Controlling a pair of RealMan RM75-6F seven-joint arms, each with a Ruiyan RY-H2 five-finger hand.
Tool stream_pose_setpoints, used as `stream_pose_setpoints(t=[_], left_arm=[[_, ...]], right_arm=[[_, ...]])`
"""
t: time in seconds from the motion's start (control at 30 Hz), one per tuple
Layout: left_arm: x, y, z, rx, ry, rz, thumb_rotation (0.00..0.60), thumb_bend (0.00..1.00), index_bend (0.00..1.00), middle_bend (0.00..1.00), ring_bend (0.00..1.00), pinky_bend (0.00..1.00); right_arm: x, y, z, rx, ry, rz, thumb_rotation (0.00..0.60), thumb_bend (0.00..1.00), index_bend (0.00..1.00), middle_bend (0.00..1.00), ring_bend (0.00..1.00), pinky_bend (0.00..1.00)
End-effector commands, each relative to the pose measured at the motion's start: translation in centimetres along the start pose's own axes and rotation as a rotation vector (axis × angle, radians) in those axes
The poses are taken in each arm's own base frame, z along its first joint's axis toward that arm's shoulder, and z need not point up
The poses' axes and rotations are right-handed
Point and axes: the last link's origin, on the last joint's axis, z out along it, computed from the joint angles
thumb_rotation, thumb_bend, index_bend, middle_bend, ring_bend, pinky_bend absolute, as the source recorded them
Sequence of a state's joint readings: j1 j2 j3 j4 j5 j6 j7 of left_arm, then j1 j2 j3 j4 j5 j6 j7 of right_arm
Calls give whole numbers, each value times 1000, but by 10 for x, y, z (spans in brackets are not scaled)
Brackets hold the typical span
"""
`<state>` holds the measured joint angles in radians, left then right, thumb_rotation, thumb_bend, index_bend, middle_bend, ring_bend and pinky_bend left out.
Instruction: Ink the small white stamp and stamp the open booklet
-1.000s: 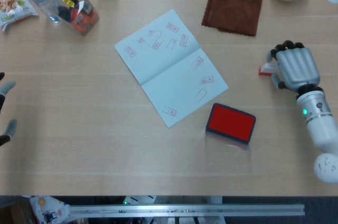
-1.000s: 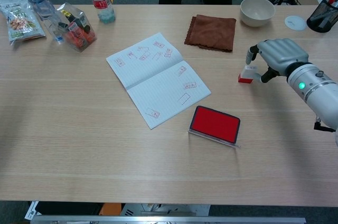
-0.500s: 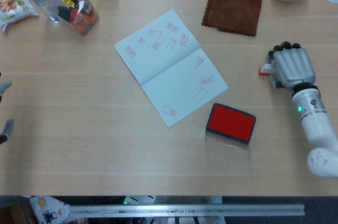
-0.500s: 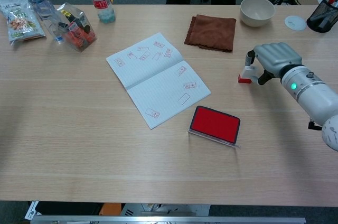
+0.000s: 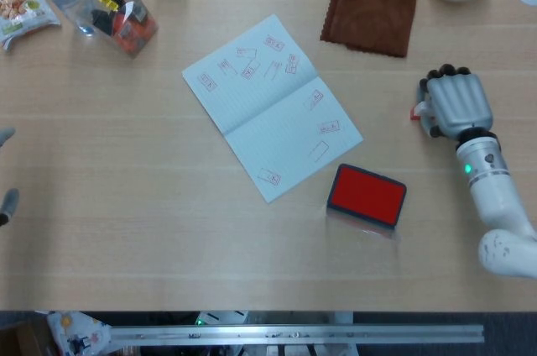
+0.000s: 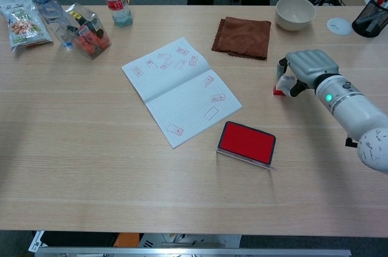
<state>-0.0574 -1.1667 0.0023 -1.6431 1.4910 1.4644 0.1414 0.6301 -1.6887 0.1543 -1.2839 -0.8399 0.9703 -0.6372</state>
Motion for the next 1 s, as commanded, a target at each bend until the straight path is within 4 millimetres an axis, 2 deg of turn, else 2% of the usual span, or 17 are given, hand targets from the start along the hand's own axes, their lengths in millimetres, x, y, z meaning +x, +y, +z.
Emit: stream_pose_setpoints(t=[0.03, 0.17, 0.37, 0.67, 1.0], left_arm=[[0, -1, 0, 2, -1, 0, 600, 290, 151, 80, 114, 36], [0, -2, 0, 5, -1, 0, 600, 290, 151, 80, 114, 36], [0, -3, 0, 14, -1, 0, 600, 290, 151, 80, 114, 36], [2, -1, -1, 10, 5, 2, 600, 290, 151, 80, 114, 35], [4, -3, -6, 22, 8, -1, 600, 290, 151, 80, 114, 36]], right_arm=[[-1, -2, 1, 3, 1, -1, 600, 320, 501, 351, 198, 251], [-2, -3, 2, 3, -1, -7, 600, 362, 565, 363, 201, 251], [8, -9, -5, 37, 22, 23, 600, 376, 585, 377, 214, 251], [35, -37, -37, 225, 39, 39, 600, 375, 608, 392, 220, 251], [26, -65, -66, 413, 3, -40, 600, 372, 623, 397, 222, 251]])
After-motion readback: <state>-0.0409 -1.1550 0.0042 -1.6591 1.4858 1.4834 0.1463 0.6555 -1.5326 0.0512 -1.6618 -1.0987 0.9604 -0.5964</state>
